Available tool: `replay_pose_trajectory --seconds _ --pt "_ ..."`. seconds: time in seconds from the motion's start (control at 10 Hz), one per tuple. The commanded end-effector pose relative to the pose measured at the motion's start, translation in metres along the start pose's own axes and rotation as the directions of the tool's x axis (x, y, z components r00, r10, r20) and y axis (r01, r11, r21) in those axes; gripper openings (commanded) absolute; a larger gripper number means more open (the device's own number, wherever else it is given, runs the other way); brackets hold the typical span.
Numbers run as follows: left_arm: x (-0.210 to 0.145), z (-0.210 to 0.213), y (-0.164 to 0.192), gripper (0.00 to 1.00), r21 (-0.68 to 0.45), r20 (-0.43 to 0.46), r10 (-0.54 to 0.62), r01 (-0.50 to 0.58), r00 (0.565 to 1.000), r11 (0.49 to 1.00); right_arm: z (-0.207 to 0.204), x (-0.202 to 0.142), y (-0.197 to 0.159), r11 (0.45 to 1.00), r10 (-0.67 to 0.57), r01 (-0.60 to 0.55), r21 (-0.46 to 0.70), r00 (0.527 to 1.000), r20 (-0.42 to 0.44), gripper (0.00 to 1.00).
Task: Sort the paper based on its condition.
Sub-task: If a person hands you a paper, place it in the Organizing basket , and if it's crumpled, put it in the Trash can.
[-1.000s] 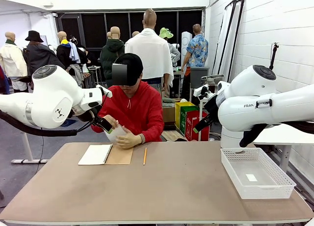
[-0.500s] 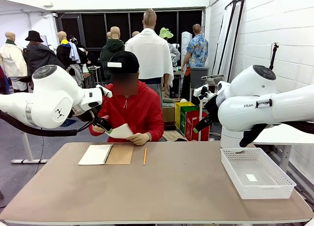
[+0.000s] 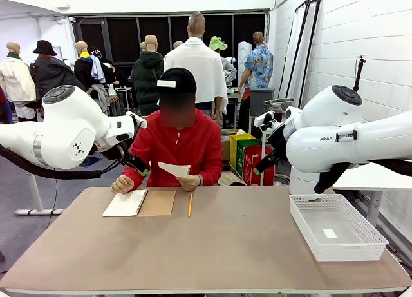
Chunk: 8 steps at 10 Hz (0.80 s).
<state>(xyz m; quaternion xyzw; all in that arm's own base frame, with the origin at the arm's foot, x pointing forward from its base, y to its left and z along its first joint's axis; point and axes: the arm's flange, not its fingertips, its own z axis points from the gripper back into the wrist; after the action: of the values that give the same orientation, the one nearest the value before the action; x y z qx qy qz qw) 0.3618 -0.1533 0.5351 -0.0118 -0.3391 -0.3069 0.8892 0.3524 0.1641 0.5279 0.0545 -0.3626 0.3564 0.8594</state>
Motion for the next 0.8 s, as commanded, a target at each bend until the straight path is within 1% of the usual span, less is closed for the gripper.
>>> replay_pose_trajectory --seconds 0.0,0.7 --pt "-0.0004 -0.0002 0.0 1.0 -0.001 -0.004 0.0 0.0 1.0 1.0 -0.0005 -0.0007 -0.001 1.0 0.001 -0.001 0.003 1.0 -0.001 1.0" --pt "-0.0004 -0.0002 0.0 1.0 -0.001 -0.004 0.0 0.0 1.0 1.0 -0.0005 -0.0007 -0.001 1.0 0.001 -0.001 0.003 1.0 -0.001 1.0"
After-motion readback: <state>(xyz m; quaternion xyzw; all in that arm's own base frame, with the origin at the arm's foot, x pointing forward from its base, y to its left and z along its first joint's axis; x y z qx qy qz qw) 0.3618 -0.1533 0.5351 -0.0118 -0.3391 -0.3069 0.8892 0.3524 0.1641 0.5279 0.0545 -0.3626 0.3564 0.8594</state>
